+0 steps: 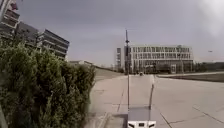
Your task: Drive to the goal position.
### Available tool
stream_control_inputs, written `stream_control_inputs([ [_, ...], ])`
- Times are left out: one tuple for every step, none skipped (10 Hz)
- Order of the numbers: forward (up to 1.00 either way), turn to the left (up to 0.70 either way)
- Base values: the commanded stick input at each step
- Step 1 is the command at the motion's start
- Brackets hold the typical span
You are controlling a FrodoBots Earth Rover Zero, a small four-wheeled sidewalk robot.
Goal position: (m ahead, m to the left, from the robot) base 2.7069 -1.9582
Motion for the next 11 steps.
stream_control_inputs([
  [0.00,-0.45],
  [0.00,-0.45],
  [0.00,-0.45],
  [0.00,-0.45],
  [0.00,-0.45],
  [0.00,-0.45],
  [0.00,-0.45],
  [0.00,-0.45],
  [0.00,-0.45],
  [0.00,-0.45],
  [0.00,-0.45],
])
